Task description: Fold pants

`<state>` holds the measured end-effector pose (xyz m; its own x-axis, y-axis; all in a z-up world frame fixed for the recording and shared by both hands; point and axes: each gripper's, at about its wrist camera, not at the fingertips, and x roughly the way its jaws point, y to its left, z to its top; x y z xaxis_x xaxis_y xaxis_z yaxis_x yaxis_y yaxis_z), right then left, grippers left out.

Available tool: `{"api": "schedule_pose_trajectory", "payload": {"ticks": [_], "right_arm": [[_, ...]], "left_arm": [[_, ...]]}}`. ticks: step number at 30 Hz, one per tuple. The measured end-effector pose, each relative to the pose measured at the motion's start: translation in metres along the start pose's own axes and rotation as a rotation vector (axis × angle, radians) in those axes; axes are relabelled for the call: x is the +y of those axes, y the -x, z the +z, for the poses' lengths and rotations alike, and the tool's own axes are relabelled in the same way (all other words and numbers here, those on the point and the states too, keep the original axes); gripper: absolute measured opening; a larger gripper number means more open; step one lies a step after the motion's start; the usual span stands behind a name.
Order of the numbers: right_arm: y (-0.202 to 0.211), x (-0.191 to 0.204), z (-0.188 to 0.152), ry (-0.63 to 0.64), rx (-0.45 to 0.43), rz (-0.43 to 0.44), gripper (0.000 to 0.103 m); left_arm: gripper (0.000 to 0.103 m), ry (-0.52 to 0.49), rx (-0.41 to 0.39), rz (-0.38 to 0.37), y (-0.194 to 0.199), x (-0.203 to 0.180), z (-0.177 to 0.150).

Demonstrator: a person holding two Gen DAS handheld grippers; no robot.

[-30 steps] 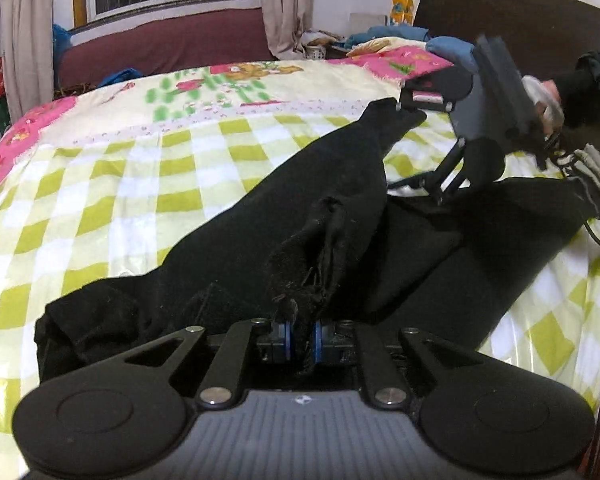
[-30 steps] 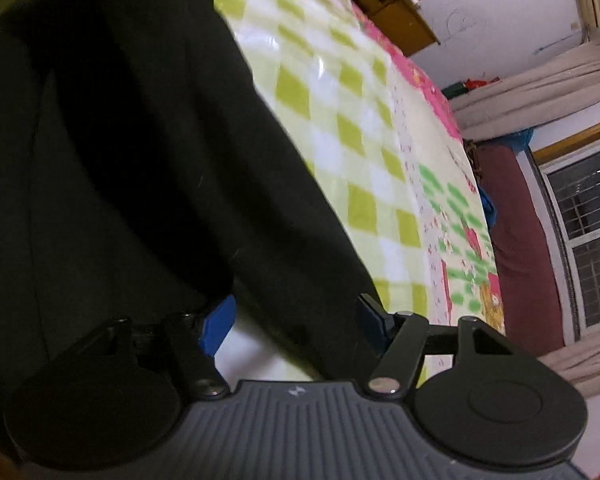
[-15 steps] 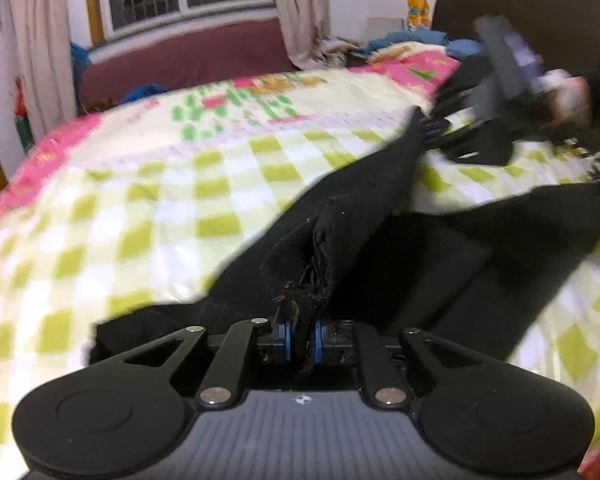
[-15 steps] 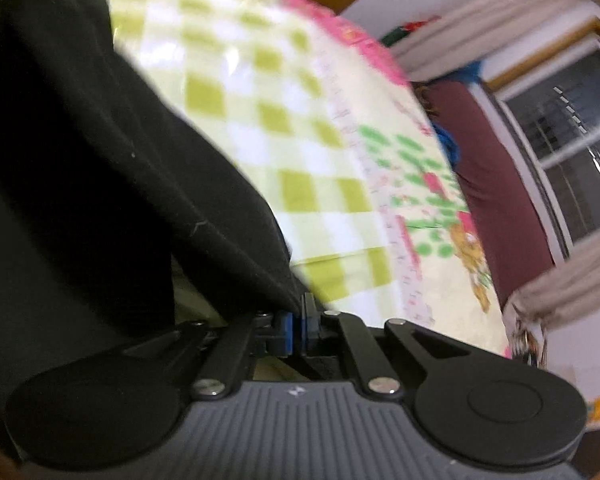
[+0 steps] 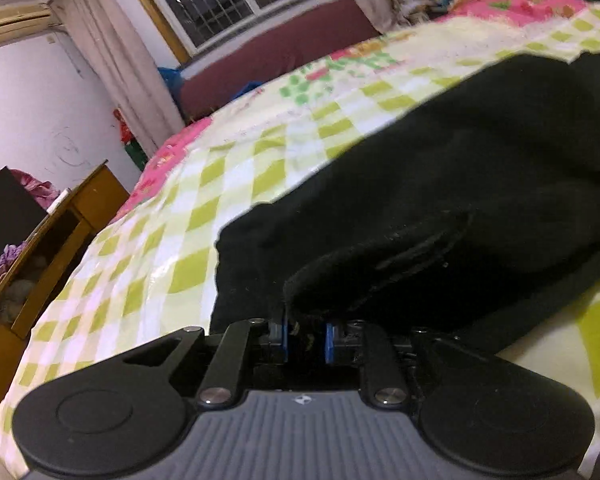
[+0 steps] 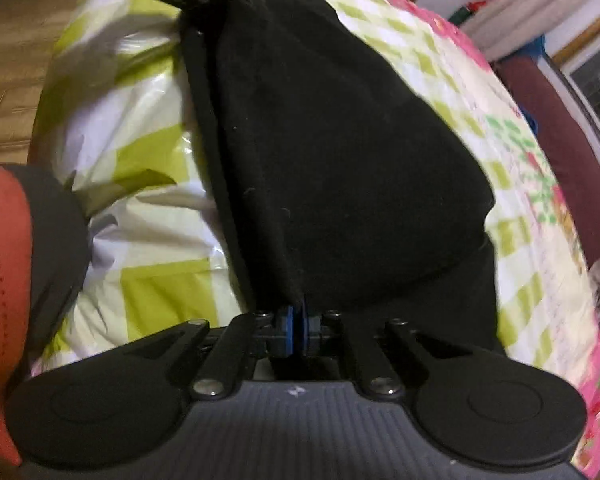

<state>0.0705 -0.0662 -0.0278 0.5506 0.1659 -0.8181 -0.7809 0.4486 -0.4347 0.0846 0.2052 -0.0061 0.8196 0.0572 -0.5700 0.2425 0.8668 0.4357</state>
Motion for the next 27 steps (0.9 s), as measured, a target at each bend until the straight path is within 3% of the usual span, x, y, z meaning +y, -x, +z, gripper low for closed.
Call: {"api": "schedule_pose_trajectory", "payload": {"ticks": [2,7,9,11,15,19,24,27], "right_arm": [[0.003,-0.015,0.007,-0.052,-0.001,0.009,0.004],[0.011,-0.003,0.012,-0.074,-0.012,-0.018,0.005],[-0.003,0.004,0.01,-0.096,0.02,0.008,0.009],[-0.013,0.015,0.008,-0.093,0.056,-0.004,0.013],[0.003,0.029,0.007,-0.06,-0.002,-0.043,0.016],[0.025,0.022,0.001,-0.141,-0.062,-0.064,0.018],[0.055,0.001,-0.027,-0.323,-0.108,-0.107,0.023],[0.062,-0.035,-0.059,-0.488,-0.072,-0.16,0.024]], "left_arm": [[0.037,0.008,-0.028,0.017,0.001,0.005,0.006],[0.04,-0.04,-0.047,0.042,0.001,0.015,0.007],[0.048,-0.083,-0.015,0.065,-0.003,0.013,-0.01],[0.048,-0.085,0.049,0.07,-0.01,0.012,-0.027],[0.048,-0.062,0.089,0.115,0.005,0.011,-0.04],[0.048,0.024,0.119,0.178,0.02,0.022,-0.038],[0.048,0.111,0.018,0.156,0.052,0.005,-0.012],[0.048,0.094,-0.072,0.048,0.063,-0.029,0.018]]}}
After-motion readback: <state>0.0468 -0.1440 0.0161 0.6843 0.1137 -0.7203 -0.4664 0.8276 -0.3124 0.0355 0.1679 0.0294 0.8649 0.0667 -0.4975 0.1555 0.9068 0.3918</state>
